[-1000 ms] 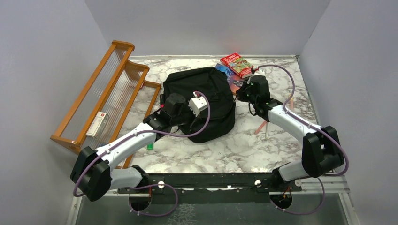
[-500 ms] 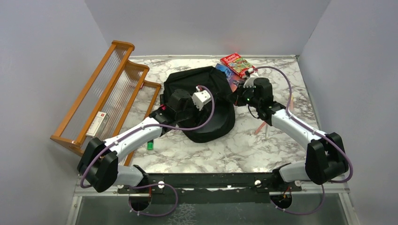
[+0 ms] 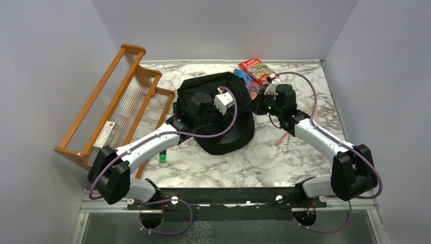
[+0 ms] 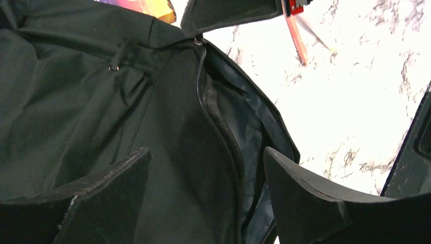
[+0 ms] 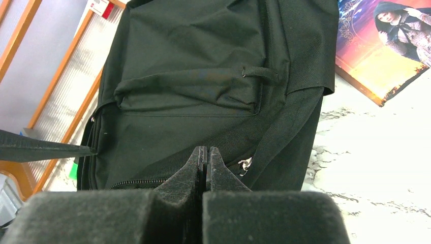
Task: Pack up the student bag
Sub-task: Unzip the student bag at the center of the board.
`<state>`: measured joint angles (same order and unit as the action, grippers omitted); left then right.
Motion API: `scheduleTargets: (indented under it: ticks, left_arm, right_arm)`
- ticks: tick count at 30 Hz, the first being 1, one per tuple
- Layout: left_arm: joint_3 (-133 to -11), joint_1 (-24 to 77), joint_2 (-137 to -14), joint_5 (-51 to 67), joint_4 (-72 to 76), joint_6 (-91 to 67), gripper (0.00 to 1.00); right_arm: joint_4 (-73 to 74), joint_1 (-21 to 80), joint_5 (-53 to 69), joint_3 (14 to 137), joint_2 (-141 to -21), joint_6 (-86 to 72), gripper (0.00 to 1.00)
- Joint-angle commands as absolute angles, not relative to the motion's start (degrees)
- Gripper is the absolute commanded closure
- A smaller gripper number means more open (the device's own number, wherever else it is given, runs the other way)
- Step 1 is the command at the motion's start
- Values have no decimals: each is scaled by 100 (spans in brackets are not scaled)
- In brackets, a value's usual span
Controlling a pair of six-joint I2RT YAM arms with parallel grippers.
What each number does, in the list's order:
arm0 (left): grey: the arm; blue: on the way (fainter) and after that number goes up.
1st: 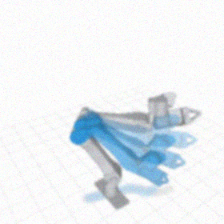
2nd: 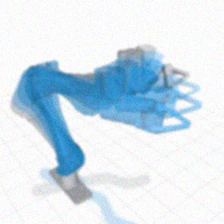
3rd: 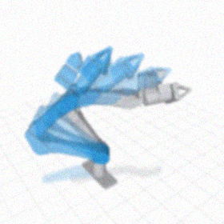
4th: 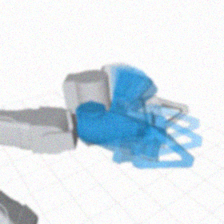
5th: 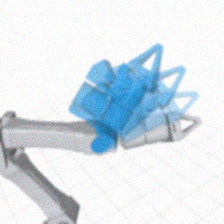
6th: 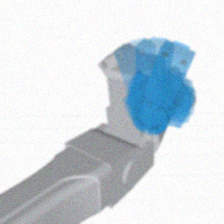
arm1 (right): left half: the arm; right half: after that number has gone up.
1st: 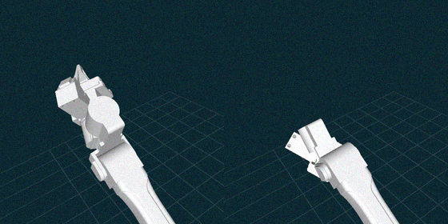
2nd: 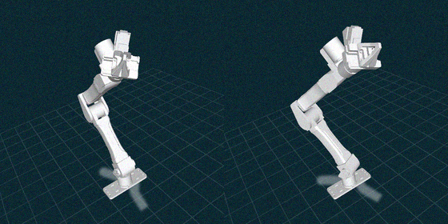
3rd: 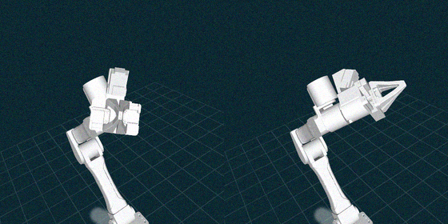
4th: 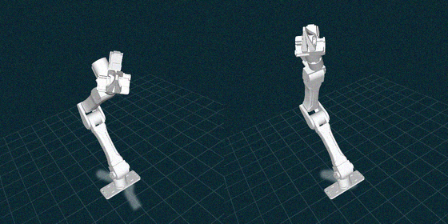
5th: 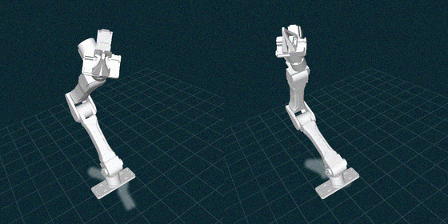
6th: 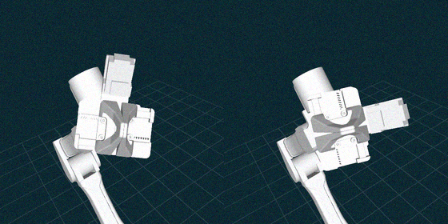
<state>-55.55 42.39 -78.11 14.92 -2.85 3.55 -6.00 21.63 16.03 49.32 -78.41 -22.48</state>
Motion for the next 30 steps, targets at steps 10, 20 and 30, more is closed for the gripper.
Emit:
scheduleTargets:
  ticks: [10,20,30]
  left_arm:
    - [-6302,4325,-8833,1332,181,26,12]
    - [-6594,4386,-9346,1248,-263,254,48]
    - [-6198,4703,-9020,1043,-439,389,94]
  right_arm:
    - [-770,2128,1761,4796,-7631,-2340,100]
    - [-606,2127,1367,4494,-7195,-2581,100]
    - [-529,2120,775,4482,-7248,-2685,100]
